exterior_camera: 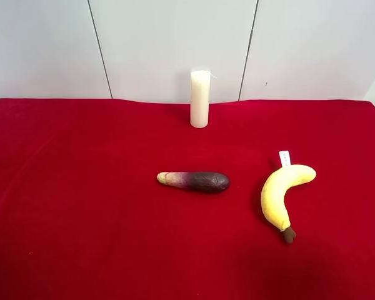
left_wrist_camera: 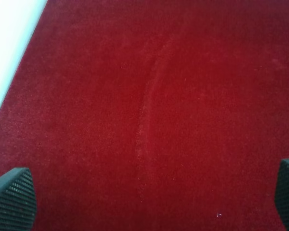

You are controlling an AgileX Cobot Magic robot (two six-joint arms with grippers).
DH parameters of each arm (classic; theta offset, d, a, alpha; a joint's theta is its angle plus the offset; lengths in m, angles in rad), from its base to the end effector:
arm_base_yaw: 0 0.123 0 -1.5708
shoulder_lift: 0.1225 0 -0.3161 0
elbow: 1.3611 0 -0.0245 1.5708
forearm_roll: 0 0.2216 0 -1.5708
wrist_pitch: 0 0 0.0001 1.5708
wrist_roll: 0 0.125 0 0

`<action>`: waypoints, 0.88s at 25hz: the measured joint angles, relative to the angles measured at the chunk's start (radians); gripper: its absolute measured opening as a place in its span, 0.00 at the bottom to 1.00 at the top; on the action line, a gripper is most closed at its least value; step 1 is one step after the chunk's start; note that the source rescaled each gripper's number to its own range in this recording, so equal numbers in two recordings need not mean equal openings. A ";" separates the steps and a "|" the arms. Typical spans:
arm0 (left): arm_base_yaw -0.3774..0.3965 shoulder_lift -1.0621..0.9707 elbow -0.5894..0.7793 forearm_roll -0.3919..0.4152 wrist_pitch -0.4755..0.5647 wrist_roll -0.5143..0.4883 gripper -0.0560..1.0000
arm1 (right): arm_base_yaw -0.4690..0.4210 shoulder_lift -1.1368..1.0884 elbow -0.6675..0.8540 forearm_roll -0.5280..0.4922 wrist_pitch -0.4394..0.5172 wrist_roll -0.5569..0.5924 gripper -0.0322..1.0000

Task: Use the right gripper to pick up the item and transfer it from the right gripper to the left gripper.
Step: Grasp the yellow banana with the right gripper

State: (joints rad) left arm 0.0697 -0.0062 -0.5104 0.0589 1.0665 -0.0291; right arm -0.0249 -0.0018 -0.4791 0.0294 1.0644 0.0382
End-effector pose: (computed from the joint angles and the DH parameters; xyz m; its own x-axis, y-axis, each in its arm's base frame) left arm -0.0341 0.0041 0.2499 -0.4446 -0.0317 -0.8952 -0.1158 0.9930 0.0224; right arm -0.0303 0.0040 0.2414 -0.4751 0.0643 -0.8776 0.0272 0.9979 0.0583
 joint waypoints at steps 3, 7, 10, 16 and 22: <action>0.000 0.000 0.000 0.000 0.000 0.000 1.00 | 0.000 0.000 0.000 0.000 0.000 0.000 1.00; 0.000 0.000 0.000 0.000 0.000 0.000 1.00 | 0.000 0.000 0.000 0.000 0.000 0.000 1.00; 0.000 0.000 0.000 0.000 0.000 0.000 1.00 | 0.000 0.000 0.000 0.000 0.000 0.000 1.00; 0.000 0.000 0.000 0.000 0.000 0.000 1.00 | 0.000 0.000 0.000 0.000 0.000 0.000 1.00; 0.000 0.000 0.000 0.000 0.000 0.000 1.00 | 0.000 0.000 -0.001 0.000 0.000 0.029 1.00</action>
State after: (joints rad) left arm 0.0697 -0.0062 -0.5104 0.0589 1.0665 -0.0291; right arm -0.0249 -0.0018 -0.4805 0.0294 1.0640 0.0669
